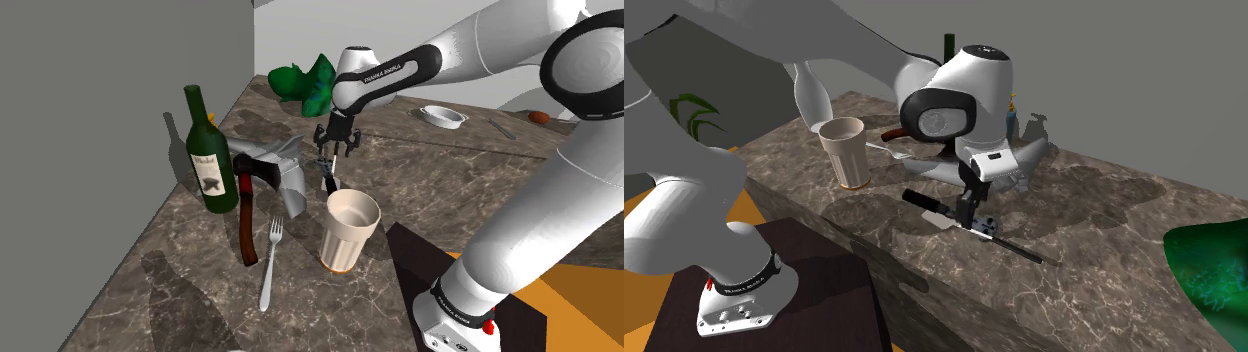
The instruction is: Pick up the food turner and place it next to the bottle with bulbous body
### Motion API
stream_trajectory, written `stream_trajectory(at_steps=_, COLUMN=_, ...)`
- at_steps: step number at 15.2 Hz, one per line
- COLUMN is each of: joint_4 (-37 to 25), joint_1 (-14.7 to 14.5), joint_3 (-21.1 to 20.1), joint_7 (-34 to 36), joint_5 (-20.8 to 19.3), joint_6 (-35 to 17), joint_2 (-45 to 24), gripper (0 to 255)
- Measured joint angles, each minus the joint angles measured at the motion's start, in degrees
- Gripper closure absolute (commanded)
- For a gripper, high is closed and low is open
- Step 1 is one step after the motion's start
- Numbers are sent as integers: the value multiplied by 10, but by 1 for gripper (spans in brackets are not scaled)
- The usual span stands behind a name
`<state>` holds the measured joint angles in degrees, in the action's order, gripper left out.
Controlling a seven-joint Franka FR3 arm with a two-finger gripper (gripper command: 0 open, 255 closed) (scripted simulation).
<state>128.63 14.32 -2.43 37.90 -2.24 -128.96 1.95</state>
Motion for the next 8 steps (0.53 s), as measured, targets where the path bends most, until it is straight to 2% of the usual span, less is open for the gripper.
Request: stream_trajectory(at_steps=8, joint_4=3, joint_1=7, joint_3=6, joint_7=18, joint_5=-12, joint_6=-62, joint_2=-52, gripper=0)
